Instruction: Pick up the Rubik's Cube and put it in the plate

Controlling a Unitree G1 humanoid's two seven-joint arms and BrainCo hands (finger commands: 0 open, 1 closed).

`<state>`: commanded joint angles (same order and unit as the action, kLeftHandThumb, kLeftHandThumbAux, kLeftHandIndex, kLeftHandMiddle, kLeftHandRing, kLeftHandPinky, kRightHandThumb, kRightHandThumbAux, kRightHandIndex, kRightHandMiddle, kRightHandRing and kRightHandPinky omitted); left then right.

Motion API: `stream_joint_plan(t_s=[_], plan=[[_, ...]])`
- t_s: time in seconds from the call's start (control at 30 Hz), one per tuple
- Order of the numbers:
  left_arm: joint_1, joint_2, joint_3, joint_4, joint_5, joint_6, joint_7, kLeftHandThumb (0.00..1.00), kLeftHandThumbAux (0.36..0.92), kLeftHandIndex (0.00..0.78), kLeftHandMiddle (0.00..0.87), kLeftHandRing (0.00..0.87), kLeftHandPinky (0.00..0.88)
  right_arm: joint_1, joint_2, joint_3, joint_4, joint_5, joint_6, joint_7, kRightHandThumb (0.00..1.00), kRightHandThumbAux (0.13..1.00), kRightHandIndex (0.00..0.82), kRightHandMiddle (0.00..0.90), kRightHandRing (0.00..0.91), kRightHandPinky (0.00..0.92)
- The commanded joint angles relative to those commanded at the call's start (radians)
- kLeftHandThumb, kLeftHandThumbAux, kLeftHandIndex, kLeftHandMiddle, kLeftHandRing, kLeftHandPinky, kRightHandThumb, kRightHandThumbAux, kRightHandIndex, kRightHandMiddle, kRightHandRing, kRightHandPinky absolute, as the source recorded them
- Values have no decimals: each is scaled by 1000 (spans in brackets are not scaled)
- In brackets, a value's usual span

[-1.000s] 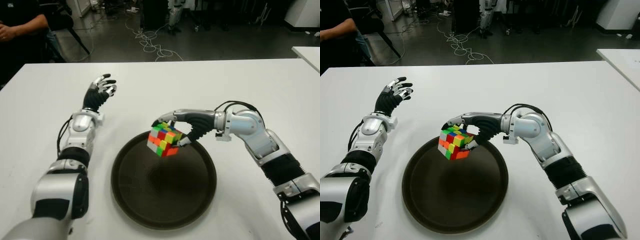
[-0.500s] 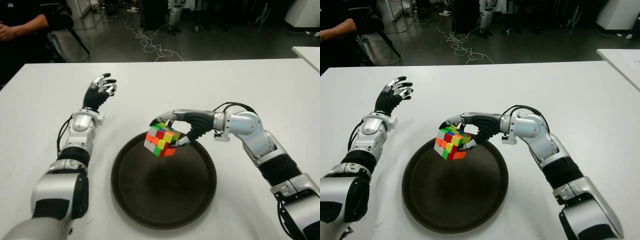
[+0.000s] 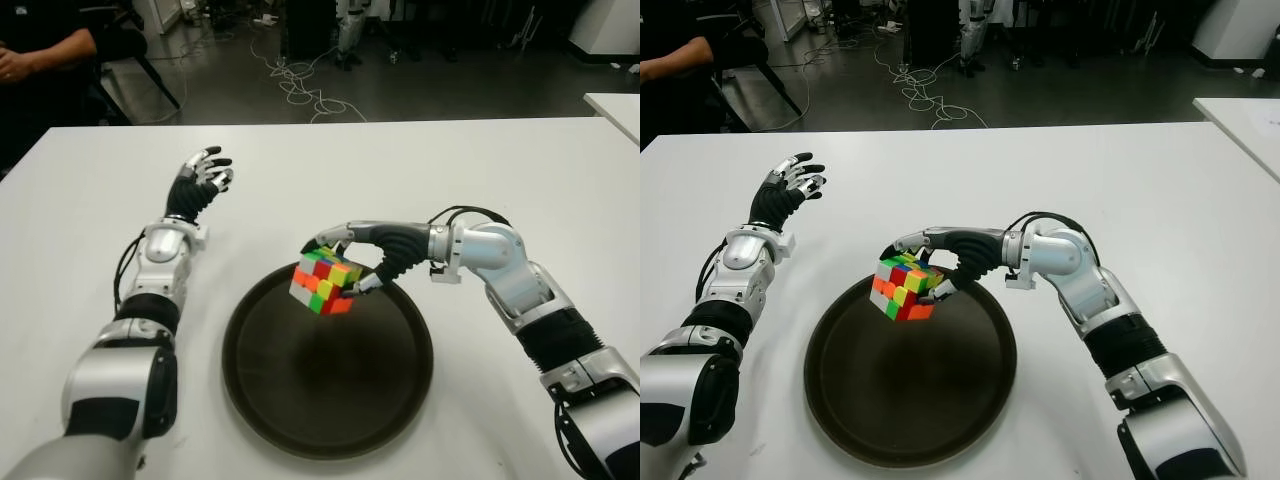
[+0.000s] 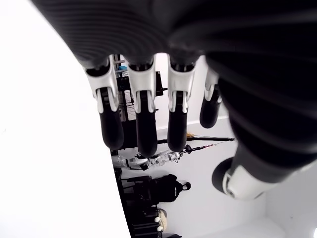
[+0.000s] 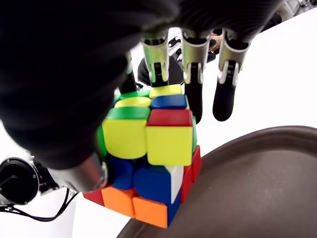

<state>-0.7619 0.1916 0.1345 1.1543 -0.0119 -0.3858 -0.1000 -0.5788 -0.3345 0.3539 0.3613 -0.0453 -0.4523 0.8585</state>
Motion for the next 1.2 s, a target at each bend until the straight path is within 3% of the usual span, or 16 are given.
stream_joint_plan(t_s=[0.2, 0.47, 0.53, 0.63, 0.97, 1.2], plan=[[-1, 0, 0, 0, -1, 5, -2, 172, 660, 170, 253, 249, 269, 1, 4, -5, 7, -5, -11, -3, 670, 736, 396, 301, 302, 315], [0, -3, 2, -3, -4, -4, -1, 194, 691, 181, 264, 259, 287, -1, 8, -8, 18, -13, -19, -3, 671, 734, 396, 276, 281, 302], [2, -3, 2, -5, -4, -9, -2, 195, 686, 182, 267, 263, 287, -2, 7, -8, 22, -19, -22, -6, 442, 709, 241, 257, 262, 282], [3, -3, 2, -6, -5, -10, -2, 194, 688, 180, 269, 262, 285, -3, 7, -8, 27, -27, -31, -12, 329, 694, 156, 230, 236, 250], [3, -3, 2, -6, -5, -12, -4, 177, 687, 182, 269, 262, 286, -9, 10, -4, 44, -32, -63, -11, 128, 624, 50, 128, 113, 93], [4, -3, 2, -8, -5, -10, -5, 180, 681, 183, 265, 260, 285, -17, 13, -1, 68, -19, -100, 9, 40, 547, 9, 61, 45, 36]])
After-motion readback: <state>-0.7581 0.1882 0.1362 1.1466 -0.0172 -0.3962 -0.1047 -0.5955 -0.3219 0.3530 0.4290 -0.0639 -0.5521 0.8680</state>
